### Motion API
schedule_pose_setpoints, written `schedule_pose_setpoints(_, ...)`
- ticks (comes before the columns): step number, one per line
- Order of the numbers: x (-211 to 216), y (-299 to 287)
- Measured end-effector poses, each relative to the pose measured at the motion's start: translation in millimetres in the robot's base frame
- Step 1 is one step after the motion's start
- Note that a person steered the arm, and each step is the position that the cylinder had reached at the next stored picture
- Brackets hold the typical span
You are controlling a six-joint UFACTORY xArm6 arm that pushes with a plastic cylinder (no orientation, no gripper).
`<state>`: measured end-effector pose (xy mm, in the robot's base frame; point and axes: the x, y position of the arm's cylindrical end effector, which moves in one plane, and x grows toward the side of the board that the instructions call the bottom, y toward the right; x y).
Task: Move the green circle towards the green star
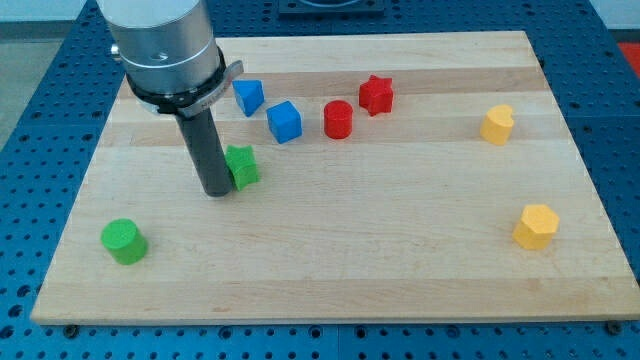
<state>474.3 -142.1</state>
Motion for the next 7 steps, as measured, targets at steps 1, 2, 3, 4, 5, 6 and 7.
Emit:
schedule_pose_setpoints(1,0,-44)
schedule_pose_setpoints(2,0,-84)
schedule_pose_setpoints(3,0,-90)
schedule_pose_setpoints(4,0,-90)
schedule_pose_setpoints(5,0,-90)
schedule_pose_setpoints(6,0,-91)
schedule_pose_setpoints(7,0,-93)
